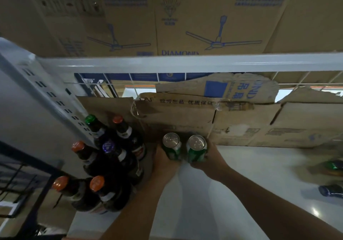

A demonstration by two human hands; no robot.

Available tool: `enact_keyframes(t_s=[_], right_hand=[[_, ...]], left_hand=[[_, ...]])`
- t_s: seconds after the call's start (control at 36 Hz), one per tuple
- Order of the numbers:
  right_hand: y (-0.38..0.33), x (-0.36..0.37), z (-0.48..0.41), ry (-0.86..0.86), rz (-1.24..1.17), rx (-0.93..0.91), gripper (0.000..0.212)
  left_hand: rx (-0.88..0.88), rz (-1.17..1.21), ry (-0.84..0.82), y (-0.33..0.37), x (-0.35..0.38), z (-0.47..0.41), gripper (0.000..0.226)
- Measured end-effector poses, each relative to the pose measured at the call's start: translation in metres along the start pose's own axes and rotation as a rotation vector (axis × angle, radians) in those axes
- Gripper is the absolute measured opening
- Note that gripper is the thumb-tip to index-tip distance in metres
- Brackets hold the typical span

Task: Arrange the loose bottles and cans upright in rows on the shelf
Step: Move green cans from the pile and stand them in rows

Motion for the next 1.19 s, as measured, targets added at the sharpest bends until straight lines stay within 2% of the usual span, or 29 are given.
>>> enact_keyframes(t_s=[0.06, 0.17, 0.36, 0.56, 0.78, 0.94, 1.19], right_hand=[[0.002, -0.002, 0.004, 0.016, 0.018, 0.008, 0.089], [0.002, -0.004, 0.009, 0.056, 0.045, 0.014, 0.087], [0.000, -0.003, 0.006, 0.076, 0.085, 0.051, 0.084], [-0.002, 0.000, 0.006, 0.057, 0.128, 0.069, 0.083], [-0.001, 0.002, 0.009, 0.066, 0.126, 0.105, 0.077], [-0.006, 0.002, 0.011, 0.075, 0.117, 0.096, 0.086], [-0.010, 0.001, 0.011, 0.017, 0.120, 0.124, 0.086]], left_hand=[[-0.004, -0.009, 0.011, -0.006, -0.001, -0.002, 0.093], [0.010, -0.110, 0.020, -0.010, -0.002, -0.001, 0.069], [0.005, -0.232, 0.001, -0.008, -0.001, -0.010, 0.052], [-0.016, -0.311, 0.019, -0.012, -0.005, -0.012, 0.068], [-0.022, -0.296, -0.002, -0.009, -0.003, -0.010, 0.065], [-0.018, -0.288, 0.007, -0.011, -0.006, -0.010, 0.069], [-0.014, -0.227, 0.004, -0.010, -0.001, -0.009, 0.069]])
Point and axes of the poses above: each hand's wrist, its own z-axis away from the middle knuckle, its own x-axis out of the palm, y = z × x, the point moved 9 cm from there along -z, towards the middle knuckle, and after that the axes turned 13 degrees about z, right-handed, at the moved point
